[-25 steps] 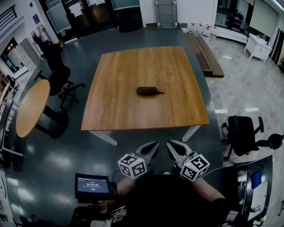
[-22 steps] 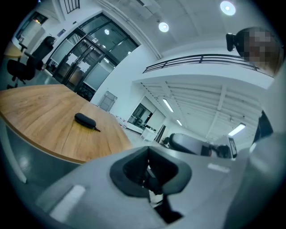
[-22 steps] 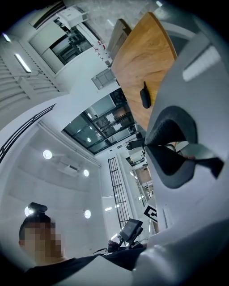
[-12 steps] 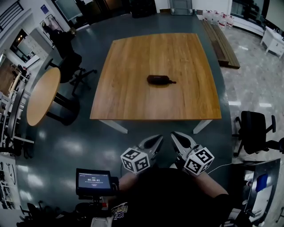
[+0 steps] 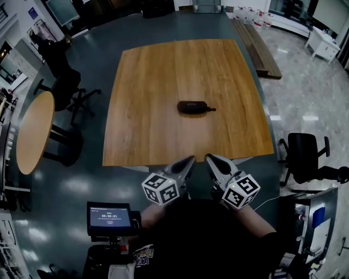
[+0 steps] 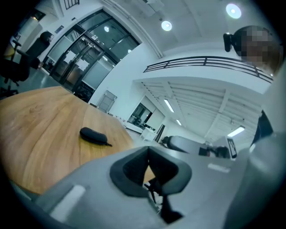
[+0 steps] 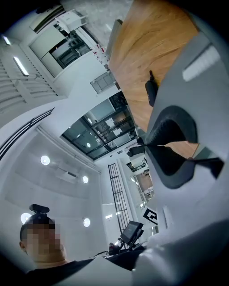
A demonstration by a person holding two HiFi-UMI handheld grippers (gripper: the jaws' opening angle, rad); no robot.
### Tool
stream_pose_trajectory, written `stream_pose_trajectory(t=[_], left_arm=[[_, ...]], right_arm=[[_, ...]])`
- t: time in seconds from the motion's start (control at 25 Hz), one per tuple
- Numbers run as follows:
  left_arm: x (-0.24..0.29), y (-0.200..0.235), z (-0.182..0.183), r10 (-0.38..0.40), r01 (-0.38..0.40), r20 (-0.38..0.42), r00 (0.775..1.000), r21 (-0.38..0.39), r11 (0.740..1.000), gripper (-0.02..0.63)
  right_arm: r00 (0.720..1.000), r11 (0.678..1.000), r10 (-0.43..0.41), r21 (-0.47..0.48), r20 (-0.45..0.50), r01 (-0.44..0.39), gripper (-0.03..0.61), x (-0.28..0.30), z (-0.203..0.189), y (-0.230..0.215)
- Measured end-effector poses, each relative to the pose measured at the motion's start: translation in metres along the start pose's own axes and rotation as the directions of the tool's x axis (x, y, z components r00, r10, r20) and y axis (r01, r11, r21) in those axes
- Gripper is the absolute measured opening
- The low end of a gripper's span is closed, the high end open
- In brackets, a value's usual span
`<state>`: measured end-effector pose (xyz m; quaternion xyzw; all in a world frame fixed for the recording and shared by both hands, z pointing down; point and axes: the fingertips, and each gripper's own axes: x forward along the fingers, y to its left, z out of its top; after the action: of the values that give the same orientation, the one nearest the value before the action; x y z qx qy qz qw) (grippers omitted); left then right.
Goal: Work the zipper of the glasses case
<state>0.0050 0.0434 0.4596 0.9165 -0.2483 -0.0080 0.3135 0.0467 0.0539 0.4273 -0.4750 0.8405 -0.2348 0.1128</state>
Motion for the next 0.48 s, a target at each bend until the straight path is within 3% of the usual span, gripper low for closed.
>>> stream_pose_trajectory(t=[0.28,0.48], left_arm=[[0.008,0.062,0.036,-0.045,0.044,-0.013,0.999,-0.041,0.998,0.003],[0.009,0.089,0.047,-0.03,0.03,0.0,1.0,-0.091,0.995,0.003]], right_arm=[[0.998,0.997,-0.07,0.017,0.007,0.07,0.015,0.067,-0.001,-0.018],[0.994,0.994,-0.105,0.021,-0.009,0.105,0.034,0.091,0.002,-0.033]])
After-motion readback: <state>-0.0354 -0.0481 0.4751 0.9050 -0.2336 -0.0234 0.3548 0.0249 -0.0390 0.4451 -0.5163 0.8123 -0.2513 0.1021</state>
